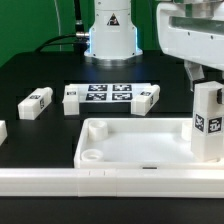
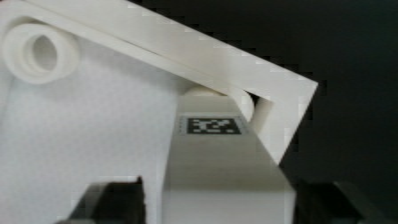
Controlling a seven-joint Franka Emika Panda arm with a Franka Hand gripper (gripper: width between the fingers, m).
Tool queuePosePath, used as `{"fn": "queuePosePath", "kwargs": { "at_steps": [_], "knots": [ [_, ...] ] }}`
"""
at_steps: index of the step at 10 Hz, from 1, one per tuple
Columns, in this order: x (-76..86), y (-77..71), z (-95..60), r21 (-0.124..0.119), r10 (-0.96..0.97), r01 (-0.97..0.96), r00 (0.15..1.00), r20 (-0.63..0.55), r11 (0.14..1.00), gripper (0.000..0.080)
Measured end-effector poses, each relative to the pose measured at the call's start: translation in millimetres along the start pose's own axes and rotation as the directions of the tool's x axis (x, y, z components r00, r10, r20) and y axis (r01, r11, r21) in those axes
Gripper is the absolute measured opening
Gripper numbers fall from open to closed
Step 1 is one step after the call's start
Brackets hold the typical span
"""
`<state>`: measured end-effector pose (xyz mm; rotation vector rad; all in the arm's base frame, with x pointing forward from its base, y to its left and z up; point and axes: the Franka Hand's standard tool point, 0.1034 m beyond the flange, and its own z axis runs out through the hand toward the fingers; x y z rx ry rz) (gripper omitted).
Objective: Assemble desk
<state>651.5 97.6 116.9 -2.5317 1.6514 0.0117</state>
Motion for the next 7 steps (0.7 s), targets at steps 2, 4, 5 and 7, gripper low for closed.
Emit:
{"fn": "queuePosePath", "kwargs": {
  "at_steps": [2,4,5,7],
  "knots": [
    [-0.9,0.5,-0.1,-0.006,-0.161,0.161,0.987,0.002,0.987,0.0619],
    [-2.2,0.2,0.2,-0.006,-0.361,0.361,0.932,0.004,0.932,0.0640],
    [-2.7,0.0,0.2,-0.005,-0.450,0.450,0.893,0.005,0.893,0.0648],
    [-1.3,-0.7,-0.6,-0.003,-0.633,0.633,0.774,0.004,0.774,0.0649]
  ]
}}
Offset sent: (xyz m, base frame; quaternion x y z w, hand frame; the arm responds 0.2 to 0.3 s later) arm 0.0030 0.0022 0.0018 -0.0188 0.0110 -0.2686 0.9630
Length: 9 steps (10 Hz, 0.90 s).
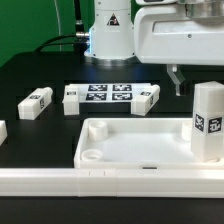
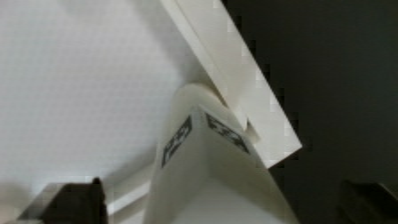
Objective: Assemble desk
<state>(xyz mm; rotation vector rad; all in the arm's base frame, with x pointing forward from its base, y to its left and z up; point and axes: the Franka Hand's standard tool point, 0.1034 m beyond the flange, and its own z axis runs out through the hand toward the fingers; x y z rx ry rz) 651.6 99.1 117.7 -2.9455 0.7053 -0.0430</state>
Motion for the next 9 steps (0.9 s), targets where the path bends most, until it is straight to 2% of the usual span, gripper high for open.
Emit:
{"fn": "queuePosePath", "kwargs": {
  "at_steps": [3,5,7,8,9],
  "knots": [
    [0.8,-1.4,-0.4,-0.005,-0.262,0.262,0.965,-0.004,0.965,0.0649],
    [1.6,-0.7,-1.0,-0.017,-0.420,0.420,0.908,-0.004,0.908,0.0649],
    [3.3,-0.9,-1.7,-0.046,-0.543,0.542,0.840,-0.009,0.839,0.0649],
    [3.9,0.1,-1.7,-0.050,-0.594,0.593,0.805,-0.006,0.804,0.0649],
    [4.5,1.0,-1.8,-0.050,-0.599,0.598,0.801,-0.005,0.800,0.0524]
  ]
}}
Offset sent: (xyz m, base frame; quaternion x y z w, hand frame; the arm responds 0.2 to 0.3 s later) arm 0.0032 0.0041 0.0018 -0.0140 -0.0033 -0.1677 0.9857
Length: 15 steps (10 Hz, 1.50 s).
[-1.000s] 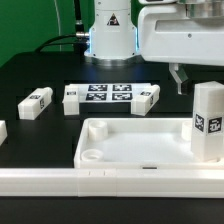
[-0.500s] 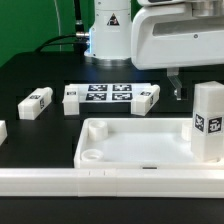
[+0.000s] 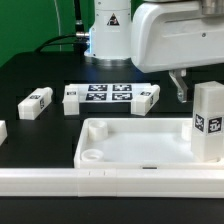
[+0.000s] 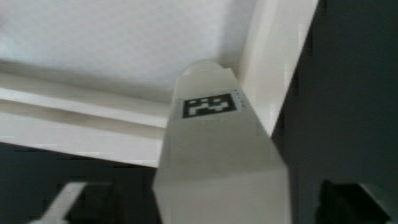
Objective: Assemble desk
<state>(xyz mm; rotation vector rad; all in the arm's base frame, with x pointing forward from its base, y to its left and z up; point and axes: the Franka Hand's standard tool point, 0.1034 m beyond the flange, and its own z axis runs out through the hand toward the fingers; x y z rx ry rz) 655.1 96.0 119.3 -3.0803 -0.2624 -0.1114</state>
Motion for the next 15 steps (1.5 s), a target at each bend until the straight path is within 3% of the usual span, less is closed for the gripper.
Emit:
{"fn": "queuePosePath", "kwargs": {
  "at_steps": [1,2,6,8,11,15],
  "knots": [
    [0.0,-0.4,0.0,0.000,0.002,-0.002,1.000,0.000,1.000,0.0372],
    [0.0,-0.3,0.0,0.000,0.003,-0.003,1.000,0.000,1.000,0.0288],
    [0.0,-0.4,0.1,0.001,0.032,-0.032,0.999,0.000,0.999,0.0289],
    [0.0,0.6,0.5,0.008,0.250,-0.250,0.968,-0.002,0.968,0.0289],
    [-0.4,2.5,1.1,0.016,0.567,-0.567,0.824,-0.005,0.824,0.0290],
    [-0.1,4.4,1.8,0.036,0.845,-0.844,0.535,-0.004,0.534,0.0291]
  ]
}}
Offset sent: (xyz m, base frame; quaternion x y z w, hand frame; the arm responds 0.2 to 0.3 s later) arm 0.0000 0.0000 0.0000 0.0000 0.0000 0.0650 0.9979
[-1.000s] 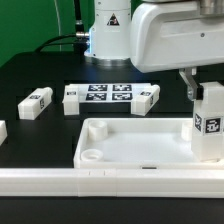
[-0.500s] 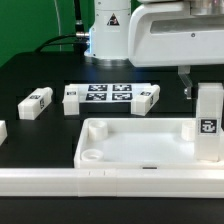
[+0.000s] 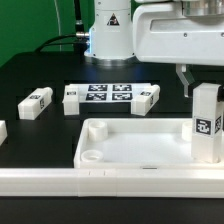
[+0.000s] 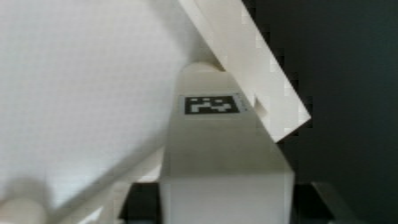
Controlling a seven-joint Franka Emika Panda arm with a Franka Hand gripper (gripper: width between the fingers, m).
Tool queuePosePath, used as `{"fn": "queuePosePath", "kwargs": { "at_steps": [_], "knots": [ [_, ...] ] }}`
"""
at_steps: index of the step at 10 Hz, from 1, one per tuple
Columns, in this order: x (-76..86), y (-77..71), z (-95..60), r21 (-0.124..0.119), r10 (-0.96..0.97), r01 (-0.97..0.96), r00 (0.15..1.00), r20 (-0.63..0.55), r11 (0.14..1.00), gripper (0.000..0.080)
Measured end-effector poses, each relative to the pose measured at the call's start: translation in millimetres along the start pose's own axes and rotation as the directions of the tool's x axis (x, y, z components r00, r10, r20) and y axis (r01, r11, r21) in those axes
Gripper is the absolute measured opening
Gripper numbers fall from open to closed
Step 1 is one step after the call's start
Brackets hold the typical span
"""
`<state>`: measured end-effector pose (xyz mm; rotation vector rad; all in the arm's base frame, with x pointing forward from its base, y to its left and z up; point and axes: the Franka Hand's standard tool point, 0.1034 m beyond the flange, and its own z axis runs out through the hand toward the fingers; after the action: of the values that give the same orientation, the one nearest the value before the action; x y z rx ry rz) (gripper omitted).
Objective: Assemble desk
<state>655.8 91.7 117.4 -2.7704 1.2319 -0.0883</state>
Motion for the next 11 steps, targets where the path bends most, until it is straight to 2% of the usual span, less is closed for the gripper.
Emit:
{"fn": "queuePosePath", "kwargs": {
  "at_steps": [3,6,7,8,9,10,11],
  "knots": [
    [0.6,0.0,0.1,0.005,0.238,-0.239,0.971,0.009,0.971,0.0291],
    [-0.9,-1.0,0.3,0.004,0.367,-0.367,0.930,0.010,0.930,0.0291],
    [-1.1,-0.9,0.6,0.003,0.361,-0.362,0.932,0.010,0.932,0.0351],
    [-1.4,-1.0,0.7,0.004,0.321,-0.321,0.947,0.010,0.947,0.0487],
    [-1.8,-1.2,0.8,0.003,0.315,-0.315,0.949,0.010,0.949,0.0487],
    [-2.4,-1.0,0.8,-0.001,0.256,-0.256,0.967,0.012,0.967,0.0615],
    [-3.1,-1.3,0.9,0.001,0.153,-0.153,0.988,0.012,0.988,0.0639]
  ]
}}
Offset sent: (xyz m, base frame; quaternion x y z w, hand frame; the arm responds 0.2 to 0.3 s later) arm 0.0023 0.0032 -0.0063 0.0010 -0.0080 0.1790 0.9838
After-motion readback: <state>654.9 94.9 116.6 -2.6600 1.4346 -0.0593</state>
